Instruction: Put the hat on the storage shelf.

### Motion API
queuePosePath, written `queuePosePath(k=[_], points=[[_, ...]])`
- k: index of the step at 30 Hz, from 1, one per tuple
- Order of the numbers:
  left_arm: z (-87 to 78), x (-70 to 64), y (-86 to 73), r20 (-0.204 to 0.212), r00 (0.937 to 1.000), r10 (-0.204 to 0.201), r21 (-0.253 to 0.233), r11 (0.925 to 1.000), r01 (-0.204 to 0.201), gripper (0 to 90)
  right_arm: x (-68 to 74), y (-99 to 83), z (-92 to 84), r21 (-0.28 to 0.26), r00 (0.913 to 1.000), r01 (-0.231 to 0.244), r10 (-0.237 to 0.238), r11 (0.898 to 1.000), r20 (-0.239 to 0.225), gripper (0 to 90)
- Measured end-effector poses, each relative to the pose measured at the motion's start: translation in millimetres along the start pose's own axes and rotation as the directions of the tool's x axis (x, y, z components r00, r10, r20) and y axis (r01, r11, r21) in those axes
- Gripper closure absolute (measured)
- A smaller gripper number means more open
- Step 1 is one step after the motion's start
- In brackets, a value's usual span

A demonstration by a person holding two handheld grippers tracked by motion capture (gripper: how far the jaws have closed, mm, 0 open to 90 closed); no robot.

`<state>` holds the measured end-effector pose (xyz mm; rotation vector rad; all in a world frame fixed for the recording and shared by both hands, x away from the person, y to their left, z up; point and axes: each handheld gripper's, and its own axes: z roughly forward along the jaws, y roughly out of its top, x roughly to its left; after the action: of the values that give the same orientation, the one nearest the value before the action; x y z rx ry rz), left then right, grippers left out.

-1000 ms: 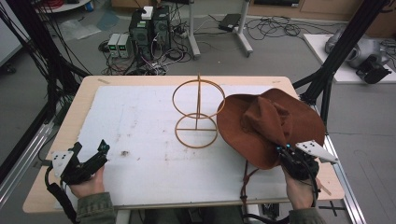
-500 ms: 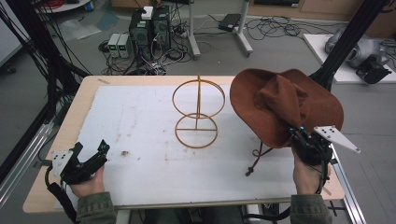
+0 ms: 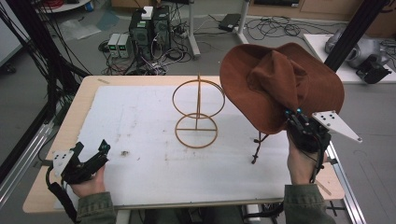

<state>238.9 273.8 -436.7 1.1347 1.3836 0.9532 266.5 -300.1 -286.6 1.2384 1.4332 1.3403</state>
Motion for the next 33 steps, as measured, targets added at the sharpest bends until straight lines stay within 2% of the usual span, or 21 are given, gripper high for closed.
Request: queuePosePath(k=[1, 2, 3, 4, 5, 7, 11, 12, 13, 14, 15, 16, 18, 21, 23, 24, 25, 26, 27, 30, 33], points=[[0.5, 0.2, -0.2, 0.000, 1.0000, 0.001, 0.003, 1.0000, -0.001, 11.9, 6.2, 4.4, 2.3, -0.026, 0.9999, 0.001, -0.002, 1.000, -0.013, 87.7], [0.9, 0.5, -0.3, 0.001, 1.0000, 0.002, 0.005, 1.0000, -0.002, 11.9, 6.2, 4.4, 2.3, -0.026, 0.9999, 0.001, -0.002, 1.000, -0.013, 87.7], [1.6, 0.5, -0.6, 0.001, 1.0000, -0.003, 0.001, 1.0000, 0.003, 11.9, 11.9, 8.3, 4.7, -0.050, 0.9996, 0.009, -0.010, 0.999, -0.025, 87.6], [1.6, 0.6, -0.5, 0.001, 1.0000, 0.002, 0.004, 1.0000, -0.002, 11.9, 11.9, 8.3, 4.7, -0.050, 0.9996, 0.009, -0.010, 0.999, -0.025, 87.6], [1.3, 0.3, -0.4, 0.002, 1.0000, 0.003, 0.003, 1.0000, -0.003, 11.9, 19.4, 13.0, 6.7, -0.079, 0.9988, 0.014, -0.017, 0.997, -0.045, 87.6], [0.5, -0.5, -0.1, -0.001, 1.0000, 0.006, -0.003, 1.0000, -0.006, 11.9, 22.7, 15.2, 7.6, -0.093, 0.9983, 0.016, -0.021, 0.996, -0.055, 87.6], [-0.5, -1.3, 0.8, 0.002, 0.9999, 0.012, -0.007, 0.9999, -0.012, 12.0, 40.0, 25.2, 11.7, -0.146, 0.9932, 0.009, -0.026, 0.989, -0.113, 87.5], [-0.5, -1.3, 0.8, 0.002, 0.9999, 0.012, -0.007, 0.9999, -0.012, 11.9, 40.0, 25.2, 11.7, -0.146, 0.9932, 0.009, -0.026, 0.989, -0.113, 87.5], [-0.5, -1.5, 1.1, 0.004, 0.9999, 0.013, -0.007, 0.9999, -0.013, 11.9, 47.8, 28.9, 14.2, -0.146, 0.9885, -0.001, -0.021, 0.989, -0.150, 87.4], [-0.4, -1.4, 1.2, 0.004, 0.9999, 0.013, -0.007, 0.9999, -0.013, 11.9, 47.8, 28.9, 14.2, -0.146, 0.9885, -0.001, -0.021, 0.989, -0.150, 87.4], [-0.3, -1.5, 1.3, 0.003, 0.9999, 0.013, -0.006, 0.9999, -0.013, 11.9, 55.6, 31.8, 18.2, -0.142, 0.9826, -0.007, -0.020, 0.990, -0.184, 87.4], [0.0, -1.9, 1.2, 0.004, 1.0000, 0.006, -0.009, 0.9999, -0.006, 11.9, 55.6, 31.8, 18.2, -0.142, 0.9826, -0.007, -0.020, 0.990, -0.184, 87.4], [0.1, -1.7, 1.2, 0.006, 1.0000, 0.004, -0.010, 0.9999, -0.004, 11.9, 64.8, 33.1, 22.9, -0.135, 0.9755, -0.006, -0.024, 0.991, -0.219, 87.3], [-0.5, -0.7, 1.8, 0.006, 1.0000, 0.006, -0.012, 0.9999, -0.006, 11.9, 81.1, 31.9, 30.8, -0.132, 0.9623, 0.004, -0.039, 0.991, -0.269, 87.0], [-1.0, 0.0, 2.1, 0.004, 1.0000, -0.001, -0.014, 0.9999, 0.001, 11.9, 97.7, 28.3, 38.9, -0.126, 0.9479, 0.005, -0.045, 0.992, -0.315, 86.9], [-1.0, 0.0, 2.1, 0.004, 1.0000, -0.001, -0.014, 0.9999, 0.001, 12.0, 97.7, 28.3, 38.9, -0.126, 0.9479, 0.005, -0.045, 0.992, -0.315, 86.9], [-1.2, 0.7, 2.2, 0.003, 1.0000, -0.004, -0.014, 0.9999, 0.004, 12.0, 108.2, 25.6, 43.8, -0.113, 0.9397, 0.002, -0.040, 0.994, -0.340, 86.9], [-1.3, 1.3, 2.2, 0.003, 1.0000, -0.007, -0.017, 0.9998, 0.007, 12.0, 108.2, 25.6, 43.8, -0.113, 0.9397, 0.002, -0.040, 0.994, -0.340, 86.9], [-1.7, 2.0, 2.4, 0.001, 1.0000, -0.009, -0.016, 0.9998, 0.009, 11.9, 116.8, 22.3, 49.1, -0.104, 0.9341, 0.014, -0.050, 0.995, -0.354, 86.9], [-2.0, 3.8, 2.5, 0.000, 0.9999, -0.011, -0.015, 0.9998, 0.011, 11.9, 121.0, 19.3, 52.2, -0.091, 0.9316, 0.015, -0.047, 0.996, -0.361, 86.9], [-1.9, 4.4, 2.5, -0.001, 0.9998, -0.017, -0.019, 0.9997, 0.017, 11.9, 125.2, 8.9, 58.5, -0.062, 0.9283, 0.012, -0.034, 0.998, -0.370, 86.9]])
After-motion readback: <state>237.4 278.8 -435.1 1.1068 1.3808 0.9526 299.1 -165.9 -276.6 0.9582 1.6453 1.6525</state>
